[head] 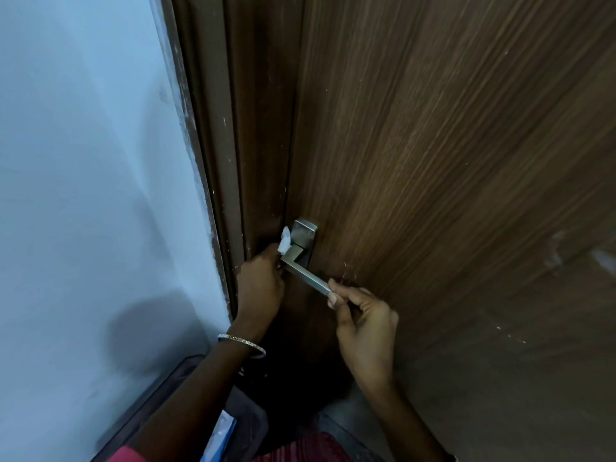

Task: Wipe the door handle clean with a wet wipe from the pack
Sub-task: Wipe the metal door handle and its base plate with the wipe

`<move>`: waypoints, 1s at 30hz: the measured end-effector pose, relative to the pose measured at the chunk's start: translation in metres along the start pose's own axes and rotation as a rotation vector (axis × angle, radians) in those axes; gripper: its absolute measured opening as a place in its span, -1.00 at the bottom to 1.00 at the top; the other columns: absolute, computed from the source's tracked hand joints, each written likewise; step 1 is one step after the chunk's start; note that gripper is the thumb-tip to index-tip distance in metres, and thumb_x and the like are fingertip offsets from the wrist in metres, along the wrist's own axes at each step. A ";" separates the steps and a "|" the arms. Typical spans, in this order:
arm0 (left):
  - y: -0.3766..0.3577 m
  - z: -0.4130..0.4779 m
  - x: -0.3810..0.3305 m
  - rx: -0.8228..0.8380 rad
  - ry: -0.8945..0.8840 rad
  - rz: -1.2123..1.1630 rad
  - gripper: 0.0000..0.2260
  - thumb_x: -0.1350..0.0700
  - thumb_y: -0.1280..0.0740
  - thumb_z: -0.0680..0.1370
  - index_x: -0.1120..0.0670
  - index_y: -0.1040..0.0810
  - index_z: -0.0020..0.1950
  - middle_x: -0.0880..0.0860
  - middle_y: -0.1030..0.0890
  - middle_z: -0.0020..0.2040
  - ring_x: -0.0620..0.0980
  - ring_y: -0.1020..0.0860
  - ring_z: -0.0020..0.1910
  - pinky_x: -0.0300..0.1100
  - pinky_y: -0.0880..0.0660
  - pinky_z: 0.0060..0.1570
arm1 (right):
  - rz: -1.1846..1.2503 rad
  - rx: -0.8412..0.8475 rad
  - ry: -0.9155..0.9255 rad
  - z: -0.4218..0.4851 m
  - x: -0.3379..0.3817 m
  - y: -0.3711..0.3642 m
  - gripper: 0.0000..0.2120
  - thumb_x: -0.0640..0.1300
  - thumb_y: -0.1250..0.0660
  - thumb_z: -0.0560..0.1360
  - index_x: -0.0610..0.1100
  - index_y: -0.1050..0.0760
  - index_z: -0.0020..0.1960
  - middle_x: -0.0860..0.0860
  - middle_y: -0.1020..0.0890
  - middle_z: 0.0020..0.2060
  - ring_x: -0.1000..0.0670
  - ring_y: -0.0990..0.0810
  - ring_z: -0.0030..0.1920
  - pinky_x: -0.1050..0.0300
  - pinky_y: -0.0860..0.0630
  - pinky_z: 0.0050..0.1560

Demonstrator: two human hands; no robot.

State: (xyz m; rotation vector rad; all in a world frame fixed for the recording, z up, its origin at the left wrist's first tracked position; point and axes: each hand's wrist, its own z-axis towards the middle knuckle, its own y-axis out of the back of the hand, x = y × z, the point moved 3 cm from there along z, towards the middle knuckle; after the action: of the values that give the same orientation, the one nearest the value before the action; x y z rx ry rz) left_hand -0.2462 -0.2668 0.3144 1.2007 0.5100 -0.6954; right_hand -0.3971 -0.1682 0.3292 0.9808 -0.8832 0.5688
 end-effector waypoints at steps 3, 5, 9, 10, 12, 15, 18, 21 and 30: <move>-0.003 -0.004 0.004 -0.043 0.012 -0.042 -0.74 0.36 -0.25 0.54 0.20 -0.63 0.16 0.21 -0.71 -0.08 0.24 -0.66 -0.16 -0.13 -0.50 -0.18 | -0.001 0.014 -0.012 0.000 0.001 0.001 -0.75 -0.32 -0.42 0.52 -0.11 -0.70 0.15 0.09 -0.72 -0.03 0.26 -0.67 0.00 0.51 -0.51 0.01; 0.002 -0.003 0.002 -0.117 -0.012 -0.088 -0.76 0.35 -0.27 0.54 0.19 -0.65 0.13 0.17 -0.72 -0.09 0.18 -0.66 -0.19 -0.27 -0.40 -0.19 | 0.004 0.011 -0.011 0.000 0.001 0.002 -0.75 -0.32 -0.42 0.52 -0.11 -0.70 0.14 0.08 -0.73 -0.04 0.27 -0.67 -0.01 0.50 -0.52 0.01; 0.013 0.002 -0.011 -0.151 -0.088 -0.084 -0.73 0.42 -0.28 0.46 0.23 -0.66 0.08 0.20 -0.71 -0.09 0.21 -0.66 -0.17 -0.24 -0.42 -0.15 | -0.007 0.004 -0.019 0.000 0.001 0.002 -0.74 -0.32 -0.42 0.52 -0.08 -0.70 0.14 0.10 -0.73 -0.05 0.26 -0.68 -0.04 0.45 -0.55 0.01; 0.015 0.003 -0.016 -0.158 -0.122 -0.071 -0.70 0.43 -0.28 0.44 0.24 -0.65 0.11 0.21 -0.71 -0.05 0.22 -0.66 -0.14 -0.20 -0.47 -0.11 | -0.012 0.004 -0.018 0.000 0.000 0.002 -0.75 -0.31 -0.42 0.52 -0.08 -0.70 0.14 0.10 -0.72 -0.06 0.26 -0.67 -0.04 0.47 -0.55 0.00; 0.020 0.005 -0.025 -0.183 -0.172 -0.067 -0.65 0.39 -0.27 0.45 0.23 -0.62 0.20 0.20 -0.70 0.03 0.18 -0.66 -0.06 -0.20 -0.48 -0.01 | -0.020 0.008 -0.011 0.000 0.001 0.002 -0.74 -0.31 -0.42 0.52 -0.07 -0.70 0.14 0.11 -0.72 -0.06 0.26 -0.67 -0.04 0.45 -0.56 0.01; 0.022 0.010 -0.030 -0.217 -0.185 -0.089 -0.60 0.36 -0.25 0.47 0.19 -0.58 0.28 0.17 -0.67 0.12 0.11 -0.64 0.03 -0.23 -0.46 0.08 | -0.006 0.009 -0.011 0.001 0.001 0.002 -0.75 -0.31 -0.42 0.53 -0.08 -0.70 0.14 0.13 -0.72 -0.05 0.27 -0.68 -0.04 0.43 -0.57 0.03; 0.011 0.008 -0.020 -0.196 -0.138 -0.065 -0.66 0.38 -0.27 0.48 0.20 -0.60 0.22 0.18 -0.67 0.05 0.15 -0.65 -0.03 -0.20 -0.49 -0.03 | 0.000 -0.001 -0.008 0.001 0.000 0.001 -0.75 -0.32 -0.42 0.52 -0.08 -0.70 0.13 0.13 -0.72 -0.05 0.26 -0.68 -0.06 0.41 -0.59 -0.01; -0.007 -0.005 -0.004 -0.112 -0.025 -0.028 -0.60 0.47 -0.26 0.44 0.19 -0.60 0.21 0.19 -0.68 0.02 0.21 -0.65 -0.06 -0.07 -0.56 -0.04 | -0.001 -0.011 0.002 0.000 -0.001 -0.001 -0.72 -0.35 -0.42 0.51 -0.09 -0.70 0.14 0.10 -0.72 -0.06 0.27 -0.68 -0.06 0.45 -0.57 -0.03; -0.003 -0.003 0.001 -0.167 -0.066 -0.128 -0.65 0.44 -0.25 0.46 0.22 -0.63 0.17 0.19 -0.70 0.00 0.17 -0.66 -0.09 -0.12 -0.55 -0.04 | 0.015 -0.022 0.007 0.000 -0.001 -0.002 -0.73 -0.34 -0.41 0.52 -0.08 -0.70 0.13 0.14 -0.71 -0.06 0.21 -0.70 -0.07 0.25 -0.65 0.00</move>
State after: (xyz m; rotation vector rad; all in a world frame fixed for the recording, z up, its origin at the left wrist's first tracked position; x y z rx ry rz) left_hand -0.2474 -0.2647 0.3108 0.9919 0.5816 -0.7833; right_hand -0.3965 -0.1686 0.3273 0.9525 -0.8898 0.5733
